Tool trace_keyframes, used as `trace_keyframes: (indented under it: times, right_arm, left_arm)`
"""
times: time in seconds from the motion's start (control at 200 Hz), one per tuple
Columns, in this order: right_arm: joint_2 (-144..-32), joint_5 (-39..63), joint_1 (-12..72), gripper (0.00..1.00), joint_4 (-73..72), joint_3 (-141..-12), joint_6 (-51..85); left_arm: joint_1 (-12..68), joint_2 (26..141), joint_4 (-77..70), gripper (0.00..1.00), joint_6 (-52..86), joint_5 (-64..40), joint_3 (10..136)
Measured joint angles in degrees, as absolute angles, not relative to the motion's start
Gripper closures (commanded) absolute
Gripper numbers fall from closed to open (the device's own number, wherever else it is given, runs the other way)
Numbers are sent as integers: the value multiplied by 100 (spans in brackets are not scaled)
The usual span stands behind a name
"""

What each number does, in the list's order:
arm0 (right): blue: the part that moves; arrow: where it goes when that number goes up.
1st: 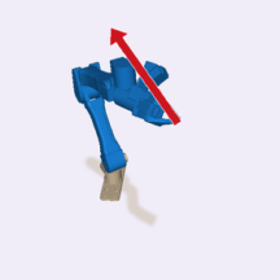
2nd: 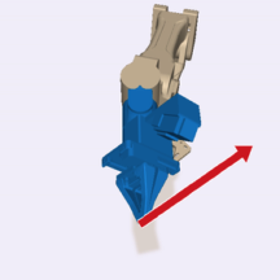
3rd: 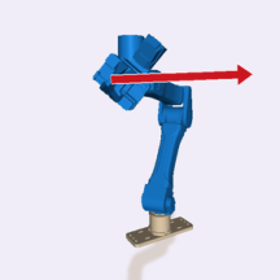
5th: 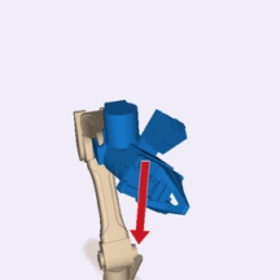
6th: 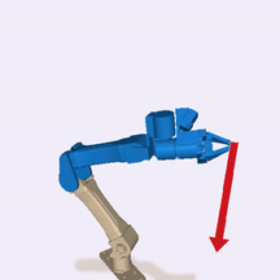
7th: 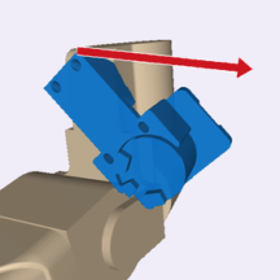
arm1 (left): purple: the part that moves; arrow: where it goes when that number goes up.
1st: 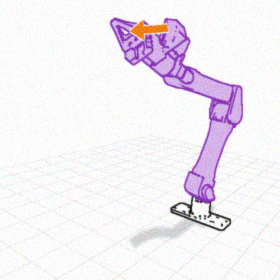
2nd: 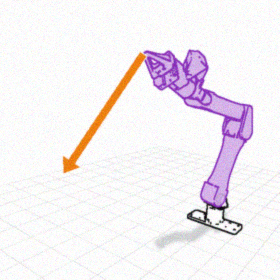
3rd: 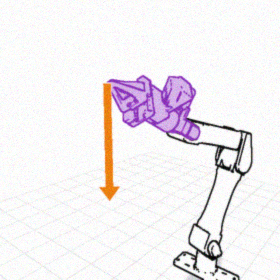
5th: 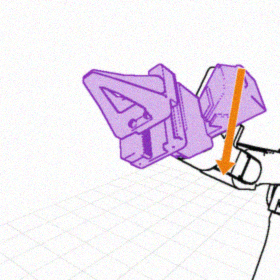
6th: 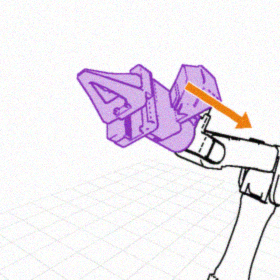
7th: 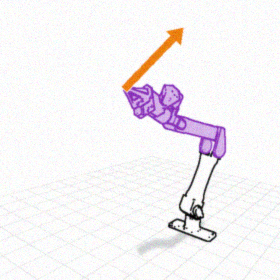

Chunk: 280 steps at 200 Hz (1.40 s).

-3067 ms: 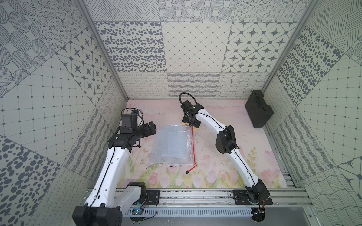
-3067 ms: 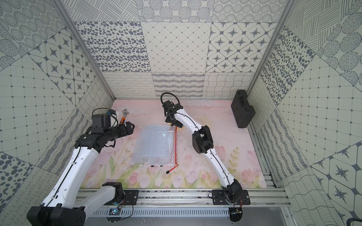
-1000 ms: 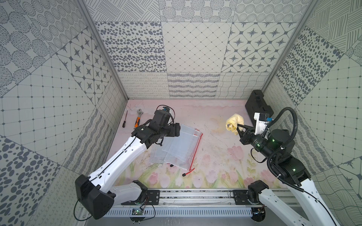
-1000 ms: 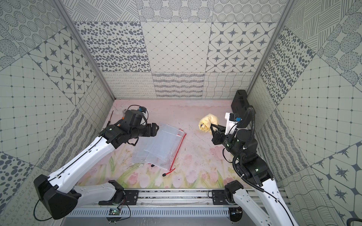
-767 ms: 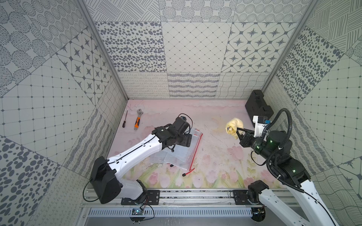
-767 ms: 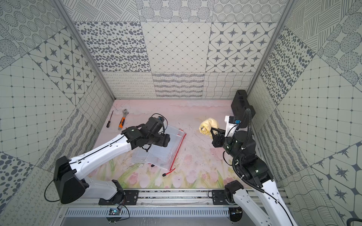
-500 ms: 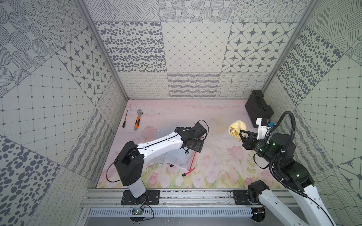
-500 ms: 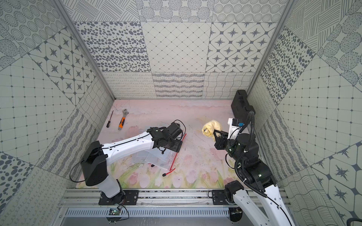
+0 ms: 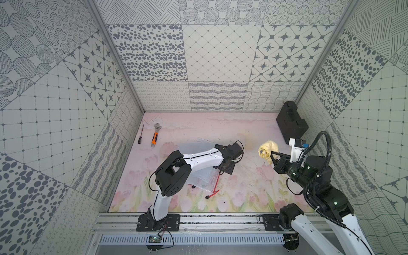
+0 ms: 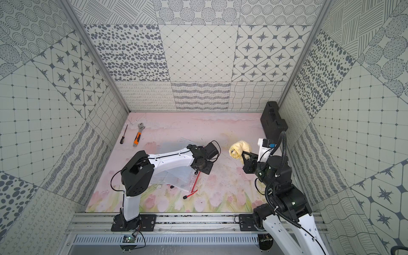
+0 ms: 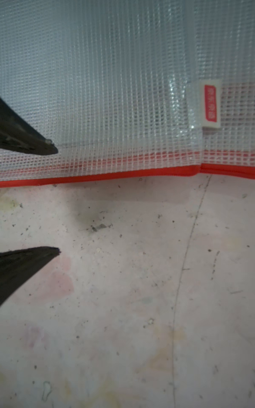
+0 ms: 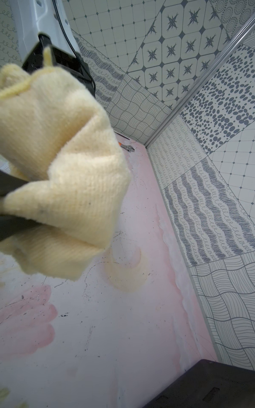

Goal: Wipe the document bag
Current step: Adjust the document bag at the center of the board.

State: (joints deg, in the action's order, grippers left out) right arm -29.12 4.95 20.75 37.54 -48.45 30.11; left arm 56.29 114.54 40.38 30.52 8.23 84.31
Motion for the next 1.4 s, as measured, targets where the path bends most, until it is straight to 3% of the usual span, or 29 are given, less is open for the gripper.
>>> trace_keyframes:
  times: [0.075, 0.215, 0.33, 0.425, 0.495, 0.996, 1.241, 1.401]
  right_arm:
    - [-2912, 513, 2075, 100, 3752, -4823, 3022]
    - [-2912, 576, 2075, 100, 3732, -4775, 3046]
    - [-2912, 604, 2073, 100, 3699, -4737, 3065]
    - [-2912, 615, 2073, 100, 3667, -4722, 3068]
    - [-2912, 624, 2073, 100, 3660, -4720, 3068]
    - [-2888, 683, 2051, 100, 3669, -4720, 3068]
    - [-2722, 683, 2051, 100, 3715, -4720, 3070]
    - [-2628, 692, 2049, 100, 3719, -4720, 3068]
  left_arm:
    - [5631, 11504, 4091, 42, 3094, 847, 8433]
    - [5636, 11524, 4206, 60, 3162, 996, 8436]
    - [5636, 11598, 4274, 89, 3157, 1103, 8442]
    - [5640, 11660, 4309, 92, 3192, 1160, 8451]
    - [5645, 11695, 4318, 100, 3190, 1223, 8466]
    - [5653, 10965, 4650, 100, 2842, 1125, 9349]
    - [5655, 11069, 4801, 49, 2869, 1192, 9583]
    - [5655, 11297, 4899, 47, 3092, 1352, 9146]
